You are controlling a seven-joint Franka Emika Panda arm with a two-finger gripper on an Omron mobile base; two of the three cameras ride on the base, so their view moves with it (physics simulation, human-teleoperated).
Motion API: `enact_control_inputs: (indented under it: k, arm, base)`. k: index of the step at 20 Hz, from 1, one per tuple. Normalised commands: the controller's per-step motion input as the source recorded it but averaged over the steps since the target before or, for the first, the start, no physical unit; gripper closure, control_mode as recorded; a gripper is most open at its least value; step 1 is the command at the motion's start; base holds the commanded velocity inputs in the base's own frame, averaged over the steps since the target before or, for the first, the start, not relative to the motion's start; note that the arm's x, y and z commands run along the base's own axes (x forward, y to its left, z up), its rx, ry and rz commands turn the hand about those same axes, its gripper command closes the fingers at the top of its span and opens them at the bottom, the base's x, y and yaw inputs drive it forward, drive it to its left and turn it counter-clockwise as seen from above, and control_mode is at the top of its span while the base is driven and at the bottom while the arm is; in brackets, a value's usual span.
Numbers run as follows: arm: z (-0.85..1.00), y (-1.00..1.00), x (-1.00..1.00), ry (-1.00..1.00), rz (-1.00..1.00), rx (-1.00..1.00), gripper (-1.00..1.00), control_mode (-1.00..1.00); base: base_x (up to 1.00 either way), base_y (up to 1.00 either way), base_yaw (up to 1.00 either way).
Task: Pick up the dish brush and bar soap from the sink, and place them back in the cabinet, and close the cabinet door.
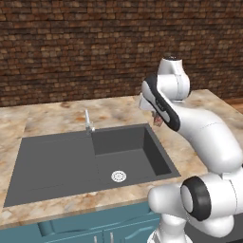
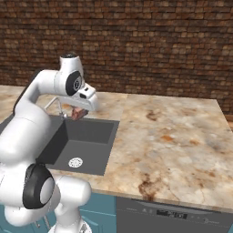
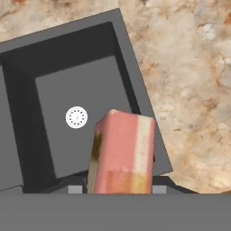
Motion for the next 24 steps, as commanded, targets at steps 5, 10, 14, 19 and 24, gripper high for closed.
enact_control_inputs:
  k: [5,10,14,19,24]
  arm:
    - [0.28,-0.53,-0.46,0.00,0.00,0.00,1.00,-1.00]
    - [0.29,-0.51,-0.77,0.00,0.01,0.00,1.00,-1.00]
    - [0.29,-0.28,-0.78,0.00,0.08,0.00,1.00,-1.00]
    - [0.31,-0.08,-0.67,0.00,0.11,0.00,1.00,-1.00]
    - [0.36,0.00,-0.45,0.00,0.06,0.00,1.00,-1.00]
  base:
    - [0.00,0.00,0.00]
    - [0.00,0.00,0.00]
    - [0.00,0.00,0.00]
    - [0.00,0.00,0.00]
    - [0.00,0.00,0.00]
